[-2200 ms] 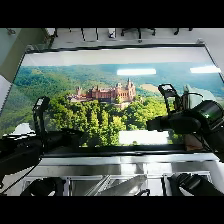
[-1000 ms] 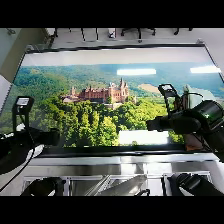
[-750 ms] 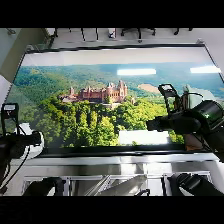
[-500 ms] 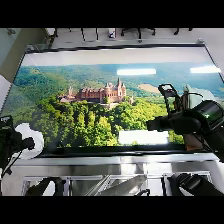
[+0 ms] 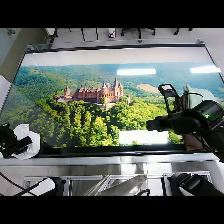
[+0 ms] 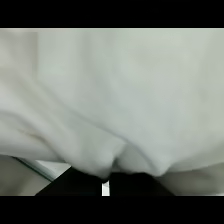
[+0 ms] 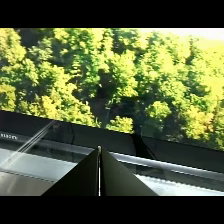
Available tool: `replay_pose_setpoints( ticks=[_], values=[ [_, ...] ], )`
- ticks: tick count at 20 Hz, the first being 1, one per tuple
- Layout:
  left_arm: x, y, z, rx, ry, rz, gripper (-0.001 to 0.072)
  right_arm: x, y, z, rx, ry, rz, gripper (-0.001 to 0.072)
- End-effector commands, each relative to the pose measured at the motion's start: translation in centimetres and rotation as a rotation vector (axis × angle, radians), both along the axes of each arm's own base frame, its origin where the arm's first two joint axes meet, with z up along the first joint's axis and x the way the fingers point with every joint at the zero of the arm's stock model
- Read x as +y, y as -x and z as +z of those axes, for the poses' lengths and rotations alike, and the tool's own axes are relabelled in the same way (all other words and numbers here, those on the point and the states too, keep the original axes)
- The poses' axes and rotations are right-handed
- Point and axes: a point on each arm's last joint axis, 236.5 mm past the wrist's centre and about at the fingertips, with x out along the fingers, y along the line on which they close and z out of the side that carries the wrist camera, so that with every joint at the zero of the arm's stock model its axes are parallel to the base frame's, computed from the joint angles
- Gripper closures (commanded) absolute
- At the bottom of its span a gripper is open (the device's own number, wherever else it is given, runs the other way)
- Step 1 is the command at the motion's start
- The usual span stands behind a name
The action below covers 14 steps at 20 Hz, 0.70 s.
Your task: Fold the shirts.
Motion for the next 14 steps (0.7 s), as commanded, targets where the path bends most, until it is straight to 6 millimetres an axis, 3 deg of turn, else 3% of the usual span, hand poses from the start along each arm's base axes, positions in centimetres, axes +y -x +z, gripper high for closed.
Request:
replay_pose_setpoints(
  ticks=[1, 3, 5, 6, 8, 9, 11, 13, 14],
  values=[
    [0.6, -3.3, 1.7, -0.031, -0.004, -0.045, 0.0695, 0.0, 0.0, 0.0, 0.001, 0.001, 0.001, 0.0696],
    [-0.3, -5.9, 5.1, -0.077, -0.036, -0.104, 0.0695, 0.0, 0.0, -0.1, 0.002, 0.001, 0.001, 0.0695],
    [-3.3, -10.4, 10.6, -0.233, -0.044, -0.177, 0.0695, 0.0, 0.0, -0.1, 0.002, 0.001, 0.001, 0.0696],
    [-5.9, -12.9, 14.1, -0.348, -0.025, -0.221, 0.0695, 0.0, 0.0, -0.1, 0.003, 0.001, 0.001, 0.0696],
    [-13.5, -17.1, 23.6, -0.638, 0.046, -0.352, 0.0695, 0.1, 0.0, -0.1, 0.004, 0.001, 0.001, 0.0696],
    [-17.3, -18.0, 28.3, -0.766, 0.082, -0.430, 0.0695, 0.0, 0.0, -0.1, 0.003, 0.001, 0.001, 0.0696],
    [-24.5, -17.8, 36.8, -0.985, 0.137, -0.569, 0.0695, 0.0, 0.0, -0.1, 0.004, 0.001, 0.001, 0.0696],
    [-30.3, -16.2, 41.8, -1.107, 0.219, -0.666, 0.0695, 0.0, 0.0, -0.1, 0.004, 0.002, 0.001, 0.0696],
    [-32.9, -15.3, 42.8, -1.125, 0.272, -0.706, 0.0695, 0.0, 0.0, -0.1, 0.005, 0.002, 0.001, 0.0696]
  ],
)
